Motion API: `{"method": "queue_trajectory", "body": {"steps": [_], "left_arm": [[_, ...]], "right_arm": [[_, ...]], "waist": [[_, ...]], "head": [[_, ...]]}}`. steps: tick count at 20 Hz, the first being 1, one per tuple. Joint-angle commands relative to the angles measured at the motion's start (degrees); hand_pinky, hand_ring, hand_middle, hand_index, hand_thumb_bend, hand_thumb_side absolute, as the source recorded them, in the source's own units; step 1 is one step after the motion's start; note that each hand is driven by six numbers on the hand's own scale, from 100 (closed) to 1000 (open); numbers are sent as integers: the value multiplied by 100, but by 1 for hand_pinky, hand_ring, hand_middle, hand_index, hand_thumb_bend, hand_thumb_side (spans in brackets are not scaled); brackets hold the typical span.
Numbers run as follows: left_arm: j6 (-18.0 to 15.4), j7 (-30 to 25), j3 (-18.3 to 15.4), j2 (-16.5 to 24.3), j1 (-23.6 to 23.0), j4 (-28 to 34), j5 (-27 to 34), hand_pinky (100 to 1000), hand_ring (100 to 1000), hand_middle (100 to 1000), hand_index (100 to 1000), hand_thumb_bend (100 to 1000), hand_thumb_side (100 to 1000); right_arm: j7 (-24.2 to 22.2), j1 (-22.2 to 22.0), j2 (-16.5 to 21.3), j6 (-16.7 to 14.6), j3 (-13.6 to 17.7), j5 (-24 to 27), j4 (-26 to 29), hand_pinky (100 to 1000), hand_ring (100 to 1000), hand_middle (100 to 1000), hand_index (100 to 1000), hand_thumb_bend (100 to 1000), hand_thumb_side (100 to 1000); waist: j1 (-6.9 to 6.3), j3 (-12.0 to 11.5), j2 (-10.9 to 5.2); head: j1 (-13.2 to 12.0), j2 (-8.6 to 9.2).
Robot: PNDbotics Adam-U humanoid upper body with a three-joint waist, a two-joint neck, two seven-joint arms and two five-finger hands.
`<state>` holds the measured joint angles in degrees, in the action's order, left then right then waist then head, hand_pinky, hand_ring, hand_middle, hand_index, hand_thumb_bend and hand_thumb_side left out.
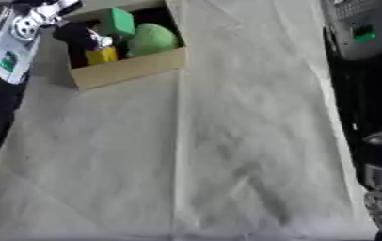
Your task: Pick up objects on the table and place them in the box.
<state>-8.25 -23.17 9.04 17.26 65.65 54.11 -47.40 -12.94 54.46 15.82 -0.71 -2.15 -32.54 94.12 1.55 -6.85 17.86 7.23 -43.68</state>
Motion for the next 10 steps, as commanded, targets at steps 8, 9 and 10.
{"method": "queue_trajectory", "body": {"steps": [8,9,10], "left_arm": [[229,-277,233,952,-124,1373,1000,928,969,805,909,238,209],[253,-315,276,1116,-201,1576,1130,926,966,806,908,241,189],[278,-336,305,1304,-300,1808,1269,925,965,806,907,244,171]], "right_arm": [[-5,81,101,-3,32,9,98,706,784,709,903,100,428],[1,78,114,-1,38,3,104,706,785,709,903,100,429],[10,73,128,3,46,-2,111,706,785,709,903,100,429]], "waist": [[-86,-104,-242],[-93,-116,-245],[-99,-129,-248]], "head": [[113,-44],[130,-44],[144,-44]]}}
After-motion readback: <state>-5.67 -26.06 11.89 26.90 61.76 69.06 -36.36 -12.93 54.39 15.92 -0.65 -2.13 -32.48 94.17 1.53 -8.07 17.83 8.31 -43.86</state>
